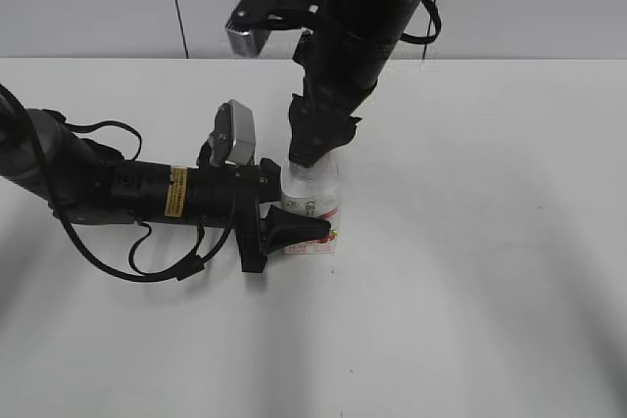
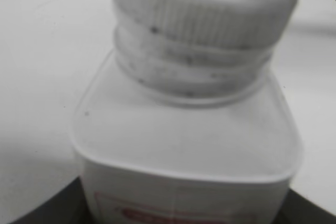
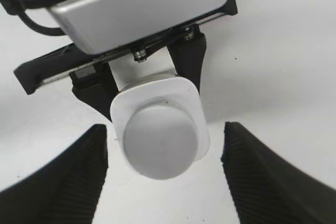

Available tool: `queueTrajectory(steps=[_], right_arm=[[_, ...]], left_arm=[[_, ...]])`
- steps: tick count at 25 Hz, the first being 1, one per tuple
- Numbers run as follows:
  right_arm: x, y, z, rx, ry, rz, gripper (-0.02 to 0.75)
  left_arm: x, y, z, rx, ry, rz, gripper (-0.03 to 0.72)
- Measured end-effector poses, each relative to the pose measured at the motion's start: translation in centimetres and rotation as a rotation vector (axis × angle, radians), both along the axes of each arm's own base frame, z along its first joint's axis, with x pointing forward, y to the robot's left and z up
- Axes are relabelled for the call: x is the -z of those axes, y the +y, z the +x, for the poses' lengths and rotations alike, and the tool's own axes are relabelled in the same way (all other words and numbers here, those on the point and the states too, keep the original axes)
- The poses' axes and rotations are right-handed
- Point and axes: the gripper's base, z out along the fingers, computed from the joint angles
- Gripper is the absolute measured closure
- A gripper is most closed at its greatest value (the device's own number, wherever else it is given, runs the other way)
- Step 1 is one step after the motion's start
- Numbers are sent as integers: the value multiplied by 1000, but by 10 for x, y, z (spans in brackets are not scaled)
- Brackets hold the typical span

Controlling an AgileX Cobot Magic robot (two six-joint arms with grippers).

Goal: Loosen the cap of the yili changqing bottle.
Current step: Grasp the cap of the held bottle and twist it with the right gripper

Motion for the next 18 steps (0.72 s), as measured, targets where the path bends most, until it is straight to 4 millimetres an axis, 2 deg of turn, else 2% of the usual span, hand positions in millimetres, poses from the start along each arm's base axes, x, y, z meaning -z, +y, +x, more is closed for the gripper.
queueTrajectory(steps=[4, 12, 18], right_arm=[[-6, -1, -1, 147, 46, 26, 197], [-5, -3, -6, 676, 293, 50, 196], [-5, -3, -6, 928, 390, 68, 196]], left_arm=[[0, 0, 0, -1, 0, 0, 297], [0, 0, 0, -1, 0, 0, 297], [0, 0, 0, -1, 0, 0, 297]])
